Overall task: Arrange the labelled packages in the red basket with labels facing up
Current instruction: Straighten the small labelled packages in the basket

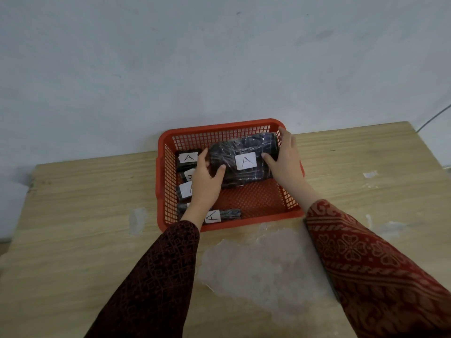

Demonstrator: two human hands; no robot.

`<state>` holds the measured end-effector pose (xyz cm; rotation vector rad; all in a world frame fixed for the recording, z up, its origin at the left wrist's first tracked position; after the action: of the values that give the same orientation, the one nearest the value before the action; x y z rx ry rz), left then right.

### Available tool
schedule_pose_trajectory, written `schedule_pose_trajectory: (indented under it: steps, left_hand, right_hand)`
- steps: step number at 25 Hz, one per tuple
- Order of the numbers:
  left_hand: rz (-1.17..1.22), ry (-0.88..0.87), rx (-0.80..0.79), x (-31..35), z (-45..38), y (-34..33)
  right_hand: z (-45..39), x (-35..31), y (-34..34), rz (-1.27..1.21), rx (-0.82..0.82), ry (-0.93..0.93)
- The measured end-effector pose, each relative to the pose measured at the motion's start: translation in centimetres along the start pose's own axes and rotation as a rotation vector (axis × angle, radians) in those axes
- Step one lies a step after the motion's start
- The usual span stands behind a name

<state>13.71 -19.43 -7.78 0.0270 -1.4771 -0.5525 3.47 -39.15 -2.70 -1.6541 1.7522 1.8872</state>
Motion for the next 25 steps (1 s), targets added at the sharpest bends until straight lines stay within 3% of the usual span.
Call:
schedule_pose_trajectory:
  steps: [5, 8, 12, 15, 17, 19, 22, 25]
  left_hand:
    - [-0.241, -0.194, -0.167, 0.5, -0.6, -3.6]
    - [-0.467, -0.312, -0.295, -0.5, -0.1, -5.8]
    - [-0.821, -0.434, -0.240, -0.6, 0.3, -6.2]
    - [-0.935, -0.391, -0.219, 0.1, 0.3, -6.4]
    - [-0.924, -0.306, -0.229, 1.3, 0.7, -6.5]
    - [-0.775, -0.339, -0.217, 4.1, 2.3, -6.9]
    - [-0.558, -0.705, -0.240, 9.8, 8.7, -8.6]
    - [-0.513, -1.046, -0.427, 11.7, 17.2, -12.3]
  right_hand:
    - [1.4, 1.3, -5.2, 0.237, -0.288, 0.130]
    - [1.6, 2.4, -6.7, 0.366, -0.343, 0.197]
    - [2.1, 2.0, -6.9, 0.490, -0.406, 0.237]
    - [3.8, -0.2, -3.7, 0.324, -0.356, 0.215]
    - [6.4, -1.7, 0.6, 0.178, -0.233, 0.248]
    - [9.9, -1.3, 5.5, 0.110, -0.099, 0.254]
    - [15.2, 3.8, 11.3, 0.167, 0.004, 0.120]
    - [20.6, 10.5, 14.5, 0.305, -0.010, -0.074]
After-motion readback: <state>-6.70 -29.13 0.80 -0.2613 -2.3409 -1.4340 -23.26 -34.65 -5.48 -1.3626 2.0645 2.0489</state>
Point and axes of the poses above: each hand's wrist, its own z-axis away from the middle knuckle, its own y-axis out of the back of the hand, x = y × z, the point moved 10 cm from there along -z, towards the middle knuckle, and after that the axes turned 9 degrees about x, right-handed, at the moved point
